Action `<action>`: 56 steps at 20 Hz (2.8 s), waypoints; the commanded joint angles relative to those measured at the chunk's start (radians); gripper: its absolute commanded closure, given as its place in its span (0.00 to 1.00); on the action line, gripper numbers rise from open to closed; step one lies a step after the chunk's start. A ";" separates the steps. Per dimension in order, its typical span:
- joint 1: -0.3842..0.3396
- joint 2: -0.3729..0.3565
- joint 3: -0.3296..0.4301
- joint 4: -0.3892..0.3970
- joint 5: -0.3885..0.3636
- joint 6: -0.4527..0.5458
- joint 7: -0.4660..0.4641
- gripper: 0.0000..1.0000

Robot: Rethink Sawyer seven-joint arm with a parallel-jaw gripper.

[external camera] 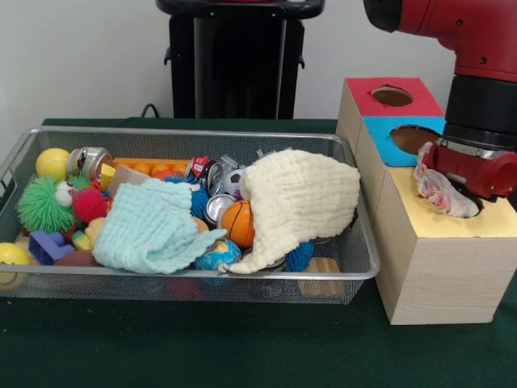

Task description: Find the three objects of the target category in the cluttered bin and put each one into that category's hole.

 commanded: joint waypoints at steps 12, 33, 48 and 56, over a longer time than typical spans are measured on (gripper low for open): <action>-0.070 0.066 0.134 0.169 -0.048 0.172 0.029 1.00; -0.191 -0.203 0.072 0.094 -0.163 0.593 -0.110 1.00; -0.266 -0.255 0.129 -0.026 -0.241 0.761 -0.094 1.00; -0.250 -0.251 0.178 0.049 -0.223 0.667 -0.033 1.00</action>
